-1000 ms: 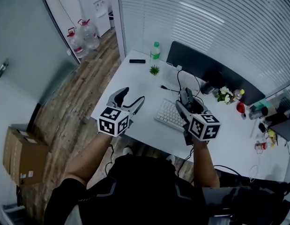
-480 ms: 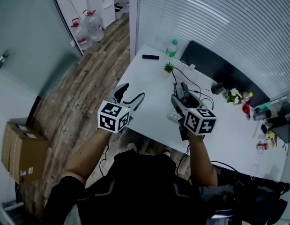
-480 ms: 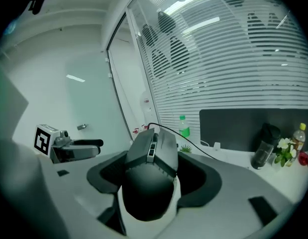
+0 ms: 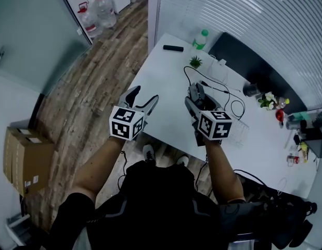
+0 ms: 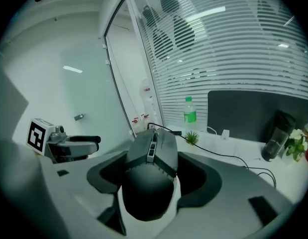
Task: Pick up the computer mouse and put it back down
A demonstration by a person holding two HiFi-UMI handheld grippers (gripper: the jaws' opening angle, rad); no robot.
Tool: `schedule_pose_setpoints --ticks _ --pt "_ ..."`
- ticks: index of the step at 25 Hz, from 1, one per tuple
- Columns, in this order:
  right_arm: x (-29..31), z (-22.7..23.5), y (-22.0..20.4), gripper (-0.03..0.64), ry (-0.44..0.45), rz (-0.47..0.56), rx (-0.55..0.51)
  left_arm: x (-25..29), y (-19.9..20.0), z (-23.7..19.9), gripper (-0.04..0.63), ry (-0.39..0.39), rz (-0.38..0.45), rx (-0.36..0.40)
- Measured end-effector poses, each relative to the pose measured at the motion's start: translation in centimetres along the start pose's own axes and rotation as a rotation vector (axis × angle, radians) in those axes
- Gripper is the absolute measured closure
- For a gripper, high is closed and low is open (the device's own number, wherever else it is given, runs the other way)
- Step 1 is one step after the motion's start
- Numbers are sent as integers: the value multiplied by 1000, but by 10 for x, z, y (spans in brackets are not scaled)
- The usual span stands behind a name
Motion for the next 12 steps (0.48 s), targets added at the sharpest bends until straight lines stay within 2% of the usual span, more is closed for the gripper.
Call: schedule_pose_setpoints --ticks 12 --pt "80 -4 -81 319 -28 -164 21 32 -78 -25 270 6 -159 -18"
Point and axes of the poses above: the fingertips, and each gripper's own axes: x forward along the fingers, z to its right, y out of its top, the point moved 2 cm from there along -x, backward along the fingers, and after that the axes turned 5 degrees about -y, right-handed, at the moved point
